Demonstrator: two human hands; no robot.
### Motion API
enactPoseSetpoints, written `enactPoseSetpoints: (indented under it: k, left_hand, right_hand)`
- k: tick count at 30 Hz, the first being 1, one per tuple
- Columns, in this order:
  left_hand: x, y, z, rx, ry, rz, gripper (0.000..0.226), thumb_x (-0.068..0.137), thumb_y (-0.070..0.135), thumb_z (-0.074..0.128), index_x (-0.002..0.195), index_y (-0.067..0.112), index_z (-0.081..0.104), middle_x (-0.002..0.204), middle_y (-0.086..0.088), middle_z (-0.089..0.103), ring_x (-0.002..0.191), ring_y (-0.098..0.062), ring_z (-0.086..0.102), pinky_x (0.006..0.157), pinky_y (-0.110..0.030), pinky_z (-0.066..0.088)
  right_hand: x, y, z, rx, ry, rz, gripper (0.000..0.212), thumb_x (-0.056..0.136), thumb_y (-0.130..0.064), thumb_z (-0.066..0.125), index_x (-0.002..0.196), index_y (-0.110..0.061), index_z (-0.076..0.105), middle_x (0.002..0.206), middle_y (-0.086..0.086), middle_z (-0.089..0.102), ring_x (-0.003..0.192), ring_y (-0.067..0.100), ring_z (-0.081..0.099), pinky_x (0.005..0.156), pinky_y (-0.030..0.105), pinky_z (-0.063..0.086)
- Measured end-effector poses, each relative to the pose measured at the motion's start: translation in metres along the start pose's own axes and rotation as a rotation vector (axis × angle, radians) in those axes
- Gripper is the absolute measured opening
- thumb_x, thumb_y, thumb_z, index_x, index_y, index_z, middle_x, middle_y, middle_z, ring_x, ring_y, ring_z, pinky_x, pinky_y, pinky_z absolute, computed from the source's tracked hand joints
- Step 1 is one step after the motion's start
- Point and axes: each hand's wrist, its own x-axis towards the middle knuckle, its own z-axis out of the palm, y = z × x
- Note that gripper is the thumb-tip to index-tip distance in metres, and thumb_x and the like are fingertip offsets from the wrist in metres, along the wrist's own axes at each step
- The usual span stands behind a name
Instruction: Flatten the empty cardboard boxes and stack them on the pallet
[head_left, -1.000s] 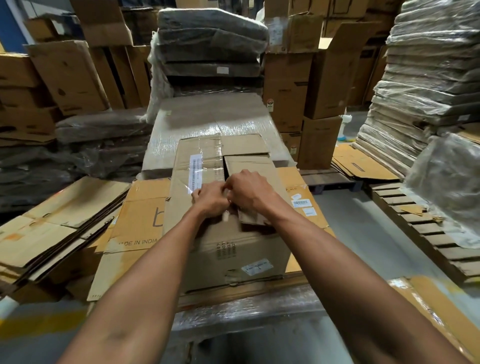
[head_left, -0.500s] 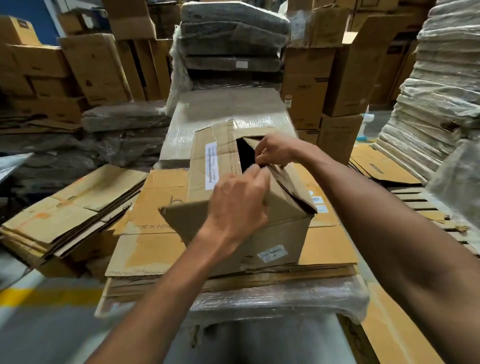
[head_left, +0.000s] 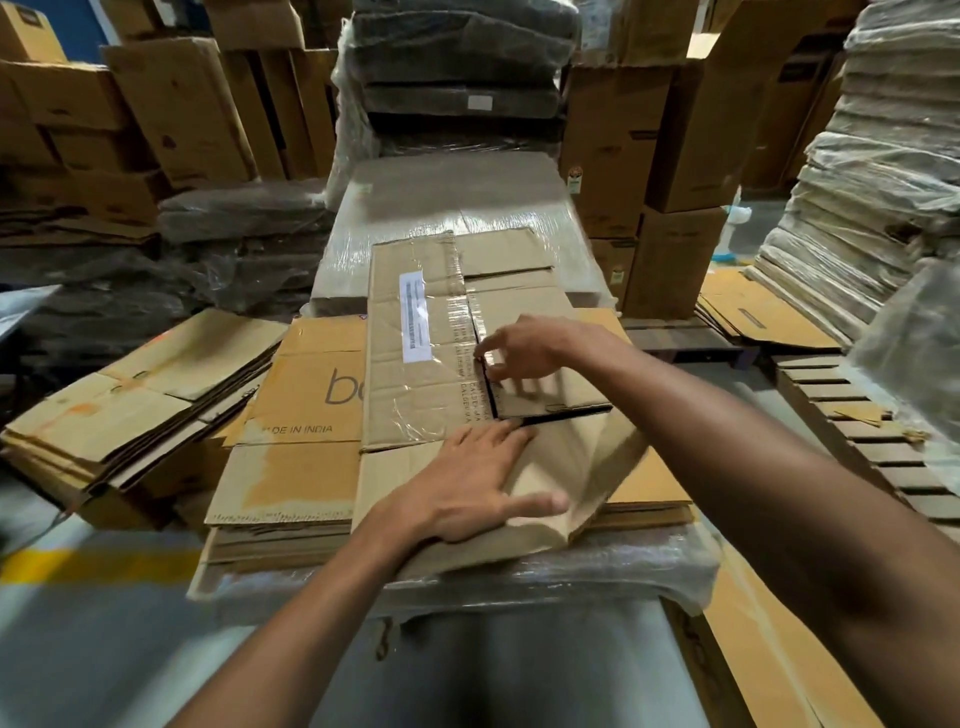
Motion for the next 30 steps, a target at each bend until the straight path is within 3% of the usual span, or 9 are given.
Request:
enactPoseSetpoints:
  k: [4,7,12,14,19,24,30]
  left_hand:
    - [0.015,-0.016,0.021,0.078,0.199,-0.032,0.102,0.077,0.081,0.059,0.156,0.028,0.023,0.155,0.004,0.037,0.142,-0.015,0.031,0.117,-0.037,0.02]
    - [0.023,-0.023,0.036,0.177,0.338,-0.017,0.099,0.067,0.082,0.065,0.147,0.031,0.036,0.138,0.007,0.051,0.129,-0.015,0.042,0.105,-0.036,0.026]
    - [0.036,-0.036,0.04,0.209,0.492,0.052,0.089,0.057,0.064,0.084,0.131,0.022,0.059,0.12,0.002,0.068,0.116,-0.021,0.042,0.091,-0.041,0.038]
    - [0.041,-0.043,0.035,0.249,0.481,0.088,0.084,0.057,0.06,0.086,0.127,0.021,0.061,0.116,-0.001,0.072,0.112,-0.023,0.045,0.085,-0.042,0.042]
    - [0.053,-0.057,0.025,0.381,0.397,0.125,0.078,0.059,0.072,0.079,0.116,0.022,0.06,0.097,0.001,0.076,0.102,-0.024,0.055,0.092,-0.04,0.031]
    - [0.062,-0.066,0.032,0.39,0.398,0.146,0.078,0.061,0.071,0.08,0.116,0.016,0.067,0.098,0.002,0.074,0.113,-0.024,0.051,0.098,-0.039,0.026]
    - [0.058,-0.065,0.031,0.378,0.373,0.157,0.072,0.069,0.076,0.071,0.11,0.017,0.07,0.103,0.001,0.071,0.121,-0.025,0.048,0.106,-0.044,0.032]
  right_hand:
    - [-0.001,0.009,0.031,-0.014,-0.025,0.033,0.059,0.1,-0.049,0.052,0.155,-0.037,0.036,0.146,0.007,0.055,0.127,0.035,0.052,0.105,0.043,0.044]
    - [-0.014,0.011,0.054,0.085,0.101,0.07,0.056,0.098,-0.047,0.051,0.152,-0.034,0.042,0.147,0.003,0.051,0.133,0.033,0.047,0.108,0.047,0.042]
    - [-0.041,-0.005,0.09,0.229,0.345,0.113,0.049,0.106,-0.046,0.033,0.151,-0.03,0.043,0.158,0.001,0.04,0.148,0.025,0.029,0.12,0.045,0.019]
    - [-0.05,-0.007,0.1,0.24,0.398,0.112,0.05,0.107,-0.048,0.029,0.152,-0.029,0.043,0.161,0.001,0.036,0.15,0.023,0.025,0.123,0.044,0.013]
    - [-0.053,-0.012,0.114,0.116,0.428,0.093,0.058,0.103,-0.054,0.014,0.13,-0.03,0.059,0.139,-0.003,0.055,0.139,0.022,0.039,0.118,0.046,0.024]
    - [-0.05,-0.013,0.126,0.064,0.443,0.139,0.059,0.105,-0.05,0.014,0.127,-0.03,0.065,0.144,-0.003,0.057,0.141,0.024,0.042,0.119,0.049,0.025]
    - [-0.048,-0.015,0.126,0.057,0.483,0.172,0.059,0.104,-0.047,0.017,0.118,-0.028,0.071,0.137,-0.004,0.063,0.135,0.023,0.048,0.117,0.048,0.03]
